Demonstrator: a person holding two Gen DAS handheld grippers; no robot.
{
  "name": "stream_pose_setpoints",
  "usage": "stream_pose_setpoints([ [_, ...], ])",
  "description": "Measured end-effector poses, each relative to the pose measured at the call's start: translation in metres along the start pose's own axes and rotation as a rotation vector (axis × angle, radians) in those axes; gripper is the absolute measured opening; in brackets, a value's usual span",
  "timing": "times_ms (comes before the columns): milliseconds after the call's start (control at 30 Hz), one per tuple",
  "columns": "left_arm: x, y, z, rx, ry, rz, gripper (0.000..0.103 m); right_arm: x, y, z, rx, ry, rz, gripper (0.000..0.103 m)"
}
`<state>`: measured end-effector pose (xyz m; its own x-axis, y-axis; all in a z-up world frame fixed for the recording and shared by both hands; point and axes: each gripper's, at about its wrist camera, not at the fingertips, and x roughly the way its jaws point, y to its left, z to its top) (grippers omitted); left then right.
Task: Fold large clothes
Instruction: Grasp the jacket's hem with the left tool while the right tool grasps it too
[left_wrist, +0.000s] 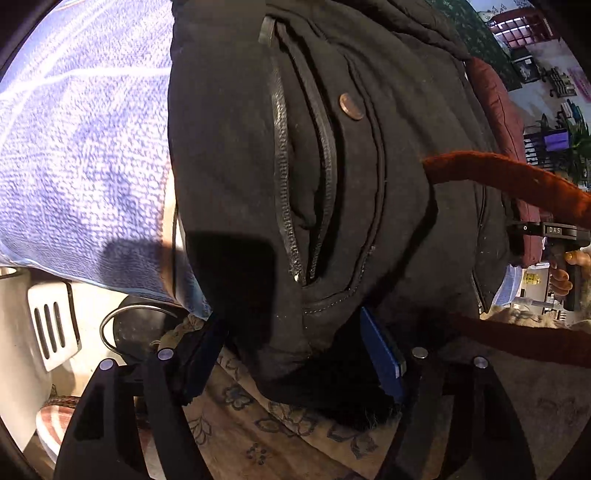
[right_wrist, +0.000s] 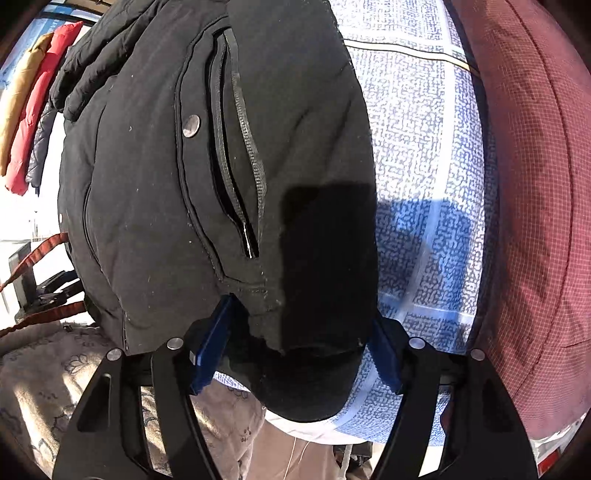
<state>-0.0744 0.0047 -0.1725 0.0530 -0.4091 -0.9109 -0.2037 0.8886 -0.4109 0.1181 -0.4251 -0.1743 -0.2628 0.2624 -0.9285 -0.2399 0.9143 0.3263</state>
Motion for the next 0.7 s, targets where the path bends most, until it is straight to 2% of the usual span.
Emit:
stream_pose_setpoints([
  [100,-0.004,-0.004,-0.005,-0.002,-0.014,0.001,0.062,0.0,0.0,0.002,0.006,0.011,0.001,0.066],
  [133,-0.006,-0.008,-0.007,0.012,-0.021,0.008,0.058,-0.005,0.014,0.004,-0.002,0.016,-0.006,0.066],
  [267,-0.004,-0.014,-0.015,0.014,-0.024,0.005,0.054,-0.008,0.004,0.014,-0.023,0.03,-0.02,0.062],
  [433,-0.006,-0.016,-0.015,0.025,-0.013,0.013,0.051,-0.003,0.015,0.009,-0.005,0.041,-0.022,0.055],
  [533,-0.009,-0.019,-0.012,0.039,-0.006,0.015,0.041,-0.006,0.023,0.01,0.004,0.042,-0.035,0.042],
  [600,-0.014,-0.02,-0.009,0.05,-0.003,0.016,0.032,-0.011,0.029,0.009,0.015,0.032,-0.026,0.029],
  [700,-0.027,-0.023,-0.008,0.057,-0.005,-0.011,0.023,-0.024,0.037,0.009,0.032,0.014,0.003,0.024],
])
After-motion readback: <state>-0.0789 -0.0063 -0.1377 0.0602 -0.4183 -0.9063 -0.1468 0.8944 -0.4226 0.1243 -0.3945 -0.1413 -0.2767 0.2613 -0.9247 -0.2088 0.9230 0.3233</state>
